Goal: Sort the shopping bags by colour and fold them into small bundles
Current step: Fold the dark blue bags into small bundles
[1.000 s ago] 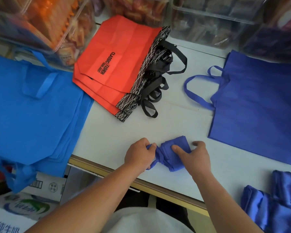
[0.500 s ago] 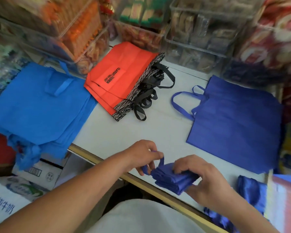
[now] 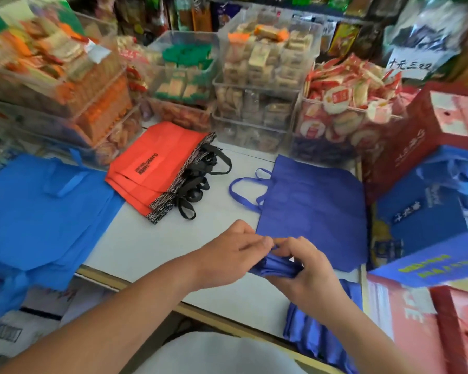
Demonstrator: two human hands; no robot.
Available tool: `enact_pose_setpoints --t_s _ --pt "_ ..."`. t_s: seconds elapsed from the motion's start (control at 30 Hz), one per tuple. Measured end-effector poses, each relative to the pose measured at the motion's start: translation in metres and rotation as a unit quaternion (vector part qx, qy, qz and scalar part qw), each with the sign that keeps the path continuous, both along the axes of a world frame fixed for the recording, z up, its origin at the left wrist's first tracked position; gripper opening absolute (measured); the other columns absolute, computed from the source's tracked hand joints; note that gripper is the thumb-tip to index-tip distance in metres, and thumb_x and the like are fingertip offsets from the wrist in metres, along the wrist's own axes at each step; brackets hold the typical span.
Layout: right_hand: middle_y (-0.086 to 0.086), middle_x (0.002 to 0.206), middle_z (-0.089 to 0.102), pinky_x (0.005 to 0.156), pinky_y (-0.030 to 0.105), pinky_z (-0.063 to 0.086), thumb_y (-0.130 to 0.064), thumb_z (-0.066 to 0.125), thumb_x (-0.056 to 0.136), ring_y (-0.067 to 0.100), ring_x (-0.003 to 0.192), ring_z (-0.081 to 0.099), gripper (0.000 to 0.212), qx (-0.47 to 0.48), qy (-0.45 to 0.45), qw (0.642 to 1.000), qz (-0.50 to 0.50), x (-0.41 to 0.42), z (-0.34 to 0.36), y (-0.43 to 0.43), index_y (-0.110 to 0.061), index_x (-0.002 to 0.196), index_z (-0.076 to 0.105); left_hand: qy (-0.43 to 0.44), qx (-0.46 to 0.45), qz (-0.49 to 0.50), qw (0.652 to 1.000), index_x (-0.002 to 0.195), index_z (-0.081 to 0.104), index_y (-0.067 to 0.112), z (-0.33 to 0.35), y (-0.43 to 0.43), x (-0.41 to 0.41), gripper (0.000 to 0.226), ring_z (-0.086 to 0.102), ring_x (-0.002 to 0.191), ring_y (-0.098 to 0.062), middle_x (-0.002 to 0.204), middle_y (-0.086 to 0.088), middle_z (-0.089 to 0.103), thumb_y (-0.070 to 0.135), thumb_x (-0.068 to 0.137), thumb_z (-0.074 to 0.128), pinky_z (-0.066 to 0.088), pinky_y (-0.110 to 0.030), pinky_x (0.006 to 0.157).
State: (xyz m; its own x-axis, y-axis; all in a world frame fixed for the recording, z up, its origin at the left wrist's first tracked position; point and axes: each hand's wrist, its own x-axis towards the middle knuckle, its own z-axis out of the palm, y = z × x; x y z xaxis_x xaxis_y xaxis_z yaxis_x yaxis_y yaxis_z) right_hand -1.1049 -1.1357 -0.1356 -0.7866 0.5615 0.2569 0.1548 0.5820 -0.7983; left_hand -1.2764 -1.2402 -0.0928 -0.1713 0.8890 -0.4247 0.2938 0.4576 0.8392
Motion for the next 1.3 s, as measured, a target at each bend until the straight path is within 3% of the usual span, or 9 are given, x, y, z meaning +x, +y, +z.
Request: enact_pose_setpoints --t_s 0.13,0.23,0.33,0.43,0.6,0.77,0.97,1.13,1.3 --pt "-0.016 0.102 0.072 0.072 0.032 0.052 -0.027 0.084 0.076 0.019 0.087 0.063 0.031 -0.034 -0.011 0.999 -0.023 0.005 0.003 -0.005 -0.034 0.089 0.056 0.06 0.105 0.07 0.99 0.12 0.069 0.037 0.003 -0.014 0.011 0.022 0.059 0.106 -0.001 0.11 0.012 0.059 0.04 0.1 0.06 0.046 -0.018 0.097" --pt "-0.009 0.106 0.071 0.071 0.036 0.055 -0.029 0.084 0.076 0.023 0.089 0.068 0.028 -0.09 -0.003 0.995 -0.041 0.008 0.009 -0.004 -0.032 0.088 0.058 0.038 0.146 0.089 0.985 0.131 0.06 0.036 0.001 -0.027 0.004 0.046 0.057 0.116 0.003 0.116 0.021 0.064 0.025 0.09 0.077 0.043 -0.012 0.098" --pt "-0.003 0.1 0.072 0.067 0.034 0.055 -0.011 0.084 0.079 0.024 0.082 0.069 0.029 -0.157 -0.02 0.987 -0.032 0.01 0.021 -0.002 -0.022 0.093 0.062 0.059 0.133 0.066 0.987 0.131 0.059 0.038 -0.005 -0.035 -0.001 0.056 0.053 0.118 0.007 0.12 0.029 0.058 0.015 0.085 0.081 0.039 -0.009 0.1" --pt "0.001 0.091 0.073 0.066 0.046 0.057 0.0 0.081 0.082 0.029 0.079 0.069 0.033 -0.203 -0.038 0.978 -0.021 0.009 0.024 -0.002 -0.023 0.097 0.064 -0.036 0.13 0.12 0.984 0.124 0.066 0.033 -0.011 -0.035 -0.003 0.05 0.066 0.111 -0.007 0.117 0.016 0.069 0.008 0.084 0.082 0.053 -0.025 0.097" --pt "-0.002 0.091 0.074 0.069 0.026 0.057 -0.003 0.084 0.08 0.019 0.083 0.072 0.039 -0.258 -0.016 0.965 -0.04 0.012 0.033 -0.007 -0.031 0.097 0.063 -0.08 0.1 0.13 0.983 0.109 0.072 0.027 -0.02 -0.032 0.0 0.031 0.067 0.088 -0.013 0.1 0.004 0.075 0.019 0.081 0.085 0.057 -0.046 0.092" --pt "0.001 0.096 0.076 0.075 0.034 0.061 -0.01 0.084 0.08 0.024 0.09 0.074 0.033 -0.309 0.001 0.95 -0.044 0.018 0.038 -0.013 -0.018 0.104 0.063 -0.135 0.102 0.163 0.972 0.099 0.066 0.016 -0.032 -0.034 0.015 0.026 0.068 0.088 -0.024 0.1 -0.008 0.075 0.014 0.081 0.085 0.056 -0.045 0.092" --pt "0.011 0.099 0.075 0.08 0.05 0.06 -0.014 0.082 0.079 0.034 0.093 0.073 0.032 -0.381 0.012 0.923 -0.056 0.027 0.031 -0.009 -0.009 0.104 0.062 -0.271 0.113 0.169 0.941 0.106 0.06 0.003 -0.032 -0.03 0.026 0.023 0.066 0.094 -0.015 0.1 -0.004 0.071 -0.004 0.088 0.072 0.054 -0.029 0.087" --pt "0.01 0.1 0.075 0.083 0.059 0.06 -0.018 0.083 0.08 0.035 0.094 0.072 0.03 -0.376 0.015 0.923 -0.085 0.028 0.026 -0.01 -0.012 0.104 0.065 -0.179 0.094 0.19 0.961 0.086 0.064 0.014 -0.037 -0.024 0.03 0.015 0.066 0.081 -0.016 0.087 -0.006 0.07 0.01 0.088 0.079 0.057 -0.032 0.08" --pt "0.004 0.09 0.074 0.077 0.05 0.062 -0.011 0.083 0.083 0.03 0.087 0.072 0.019 -0.326 -0.004 0.938 -0.115 0.023 0.022 -0.013 -0.021 0.092 0.07 -0.113 0.054 0.219 0.968 0.098 0.068 0.018 -0.041 -0.021 0.03 0.022 0.071 0.079 -0.025 0.091 -0.008 0.075 0.021 0.084 0.084 0.061 -0.039 0.077"
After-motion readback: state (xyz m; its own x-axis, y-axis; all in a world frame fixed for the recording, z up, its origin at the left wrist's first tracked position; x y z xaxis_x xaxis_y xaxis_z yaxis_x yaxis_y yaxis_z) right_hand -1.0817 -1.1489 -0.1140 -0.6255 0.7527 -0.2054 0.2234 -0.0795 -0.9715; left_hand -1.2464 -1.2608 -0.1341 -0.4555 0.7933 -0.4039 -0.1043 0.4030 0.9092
